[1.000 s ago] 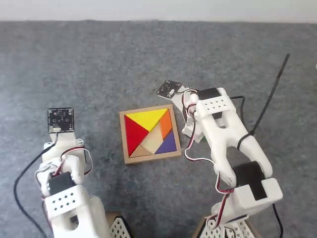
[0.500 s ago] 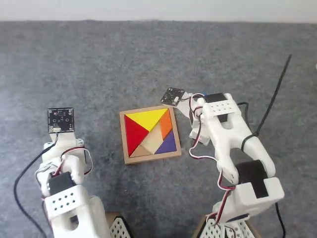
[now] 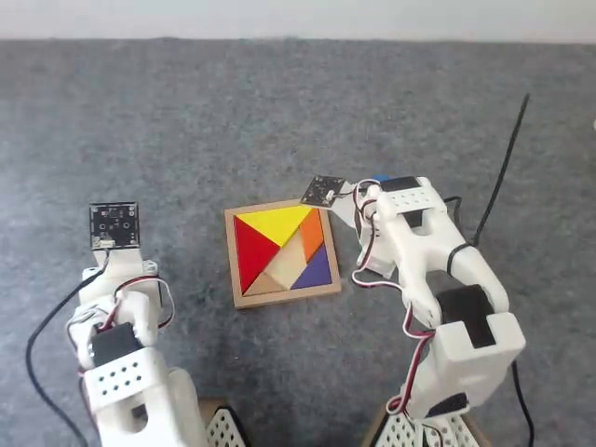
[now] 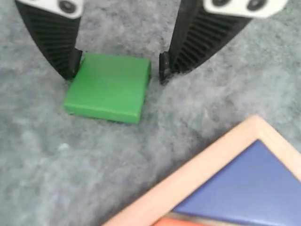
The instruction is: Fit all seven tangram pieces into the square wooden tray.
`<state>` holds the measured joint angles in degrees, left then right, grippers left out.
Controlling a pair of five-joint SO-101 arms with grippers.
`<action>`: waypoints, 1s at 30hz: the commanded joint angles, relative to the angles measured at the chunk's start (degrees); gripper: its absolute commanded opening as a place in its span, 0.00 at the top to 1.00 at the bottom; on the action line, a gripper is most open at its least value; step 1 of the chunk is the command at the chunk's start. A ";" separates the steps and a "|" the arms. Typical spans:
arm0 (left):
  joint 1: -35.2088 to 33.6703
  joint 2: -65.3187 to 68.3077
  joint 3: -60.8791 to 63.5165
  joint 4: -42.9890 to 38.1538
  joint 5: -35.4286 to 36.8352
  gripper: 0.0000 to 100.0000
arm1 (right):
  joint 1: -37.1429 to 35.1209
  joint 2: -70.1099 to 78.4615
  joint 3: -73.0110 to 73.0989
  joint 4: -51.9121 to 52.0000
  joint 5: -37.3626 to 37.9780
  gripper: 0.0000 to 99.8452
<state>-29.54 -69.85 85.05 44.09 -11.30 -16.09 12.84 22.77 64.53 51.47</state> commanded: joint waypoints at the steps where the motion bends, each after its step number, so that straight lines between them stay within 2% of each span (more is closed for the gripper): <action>1: -0.26 0.18 -2.15 -0.97 0.26 0.99 | 0.66 0.31 -3.16 1.36 0.53 0.72; 14: -0.26 0.18 -2.15 -0.97 0.26 0.99 | 0.75 0.75 -3.60 1.01 0.44 0.72; 19: -0.26 0.18 -2.15 -0.97 0.26 0.99 | 0.75 0.57 -3.69 1.01 -1.76 0.72; 26: -0.26 0.18 -2.15 -0.97 0.26 0.99 | 0.84 0.48 -3.69 1.01 -1.93 0.90; 30: -0.26 0.18 -2.15 -0.97 0.26 0.99 | 0.84 0.31 -3.69 1.27 -1.93 0.92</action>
<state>-29.54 -69.85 85.05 44.09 -11.30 -15.65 13.19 20.92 65.05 50.15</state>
